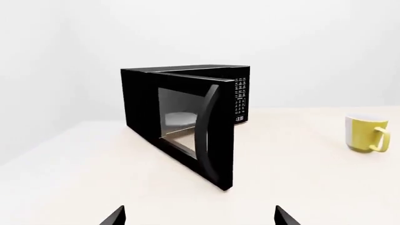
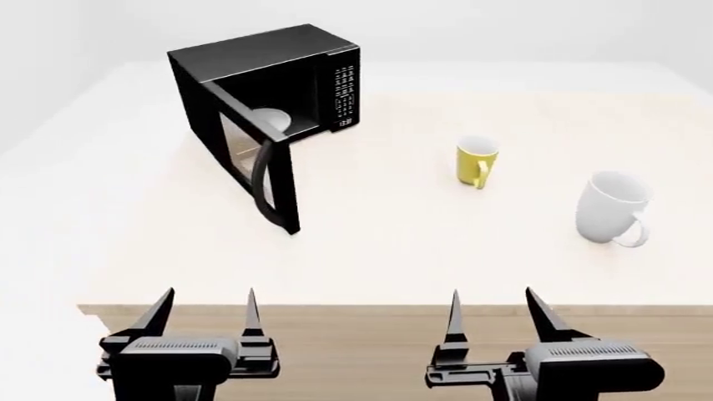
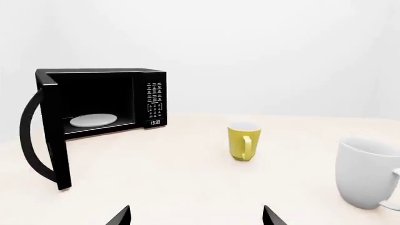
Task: Close the microwave.
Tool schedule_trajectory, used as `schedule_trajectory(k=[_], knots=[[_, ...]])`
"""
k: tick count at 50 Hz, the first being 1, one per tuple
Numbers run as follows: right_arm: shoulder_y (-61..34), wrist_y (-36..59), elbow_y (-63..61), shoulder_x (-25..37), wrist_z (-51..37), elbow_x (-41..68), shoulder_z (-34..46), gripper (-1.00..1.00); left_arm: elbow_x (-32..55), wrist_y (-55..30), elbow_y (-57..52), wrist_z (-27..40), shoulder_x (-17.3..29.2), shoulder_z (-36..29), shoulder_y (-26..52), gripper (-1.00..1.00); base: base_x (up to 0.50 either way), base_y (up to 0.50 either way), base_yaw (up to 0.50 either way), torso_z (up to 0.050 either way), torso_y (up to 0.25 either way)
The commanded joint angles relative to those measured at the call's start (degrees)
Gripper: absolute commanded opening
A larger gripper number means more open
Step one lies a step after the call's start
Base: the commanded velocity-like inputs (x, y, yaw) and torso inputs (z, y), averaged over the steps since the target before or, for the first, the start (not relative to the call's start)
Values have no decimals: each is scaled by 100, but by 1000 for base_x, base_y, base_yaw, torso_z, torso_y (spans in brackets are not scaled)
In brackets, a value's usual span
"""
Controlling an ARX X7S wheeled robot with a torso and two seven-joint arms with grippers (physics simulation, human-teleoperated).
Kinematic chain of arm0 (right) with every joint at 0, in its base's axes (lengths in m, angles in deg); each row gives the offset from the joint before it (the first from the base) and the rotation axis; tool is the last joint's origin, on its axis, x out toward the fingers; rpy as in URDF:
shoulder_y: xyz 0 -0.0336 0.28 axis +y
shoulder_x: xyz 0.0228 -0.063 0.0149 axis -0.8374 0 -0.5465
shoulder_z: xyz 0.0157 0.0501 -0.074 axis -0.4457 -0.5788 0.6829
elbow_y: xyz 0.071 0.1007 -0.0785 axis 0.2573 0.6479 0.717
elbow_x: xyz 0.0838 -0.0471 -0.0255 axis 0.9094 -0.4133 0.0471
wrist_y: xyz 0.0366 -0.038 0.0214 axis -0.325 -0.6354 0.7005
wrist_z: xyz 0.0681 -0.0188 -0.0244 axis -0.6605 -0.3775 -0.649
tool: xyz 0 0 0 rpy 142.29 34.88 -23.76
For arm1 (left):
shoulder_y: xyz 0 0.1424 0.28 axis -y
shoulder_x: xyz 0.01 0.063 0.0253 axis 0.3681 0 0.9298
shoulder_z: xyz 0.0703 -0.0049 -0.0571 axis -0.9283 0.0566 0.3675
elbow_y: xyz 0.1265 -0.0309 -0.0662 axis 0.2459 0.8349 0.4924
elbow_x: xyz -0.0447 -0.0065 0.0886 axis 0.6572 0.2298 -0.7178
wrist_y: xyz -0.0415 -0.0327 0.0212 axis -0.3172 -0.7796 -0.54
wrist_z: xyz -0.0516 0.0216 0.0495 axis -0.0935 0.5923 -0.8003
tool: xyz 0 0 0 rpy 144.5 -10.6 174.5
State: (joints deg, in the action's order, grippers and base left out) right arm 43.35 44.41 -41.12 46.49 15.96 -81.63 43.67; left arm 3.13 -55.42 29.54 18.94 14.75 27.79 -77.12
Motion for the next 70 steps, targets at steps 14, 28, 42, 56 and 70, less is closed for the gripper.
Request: schedule_trajectory(k=[14,28,42,56,70], knots=[[38,-62,-52,81,-91,94,36,100,127,18,-141,181,178,-65,-54,100,0,500,0,0,0],[17,97,-222,176,-343,-146,169,100,128,196,-275,263,311,-25,-215,100,0,412,0,0,0],[13,107,-239,261,-421,-76,180,100,274,233,-546,301,496,156,-444,100,0,0,0,0,0],[-56,206,-282,324,-486,59,147,100,869,598,-600,-66,966,723,-794,100,0,0,0,0,0],[21,492,-851,416,-595,173,163,100,1253,166,-1237,400,1090,1334,-814,100,0,0,0,0,0]])
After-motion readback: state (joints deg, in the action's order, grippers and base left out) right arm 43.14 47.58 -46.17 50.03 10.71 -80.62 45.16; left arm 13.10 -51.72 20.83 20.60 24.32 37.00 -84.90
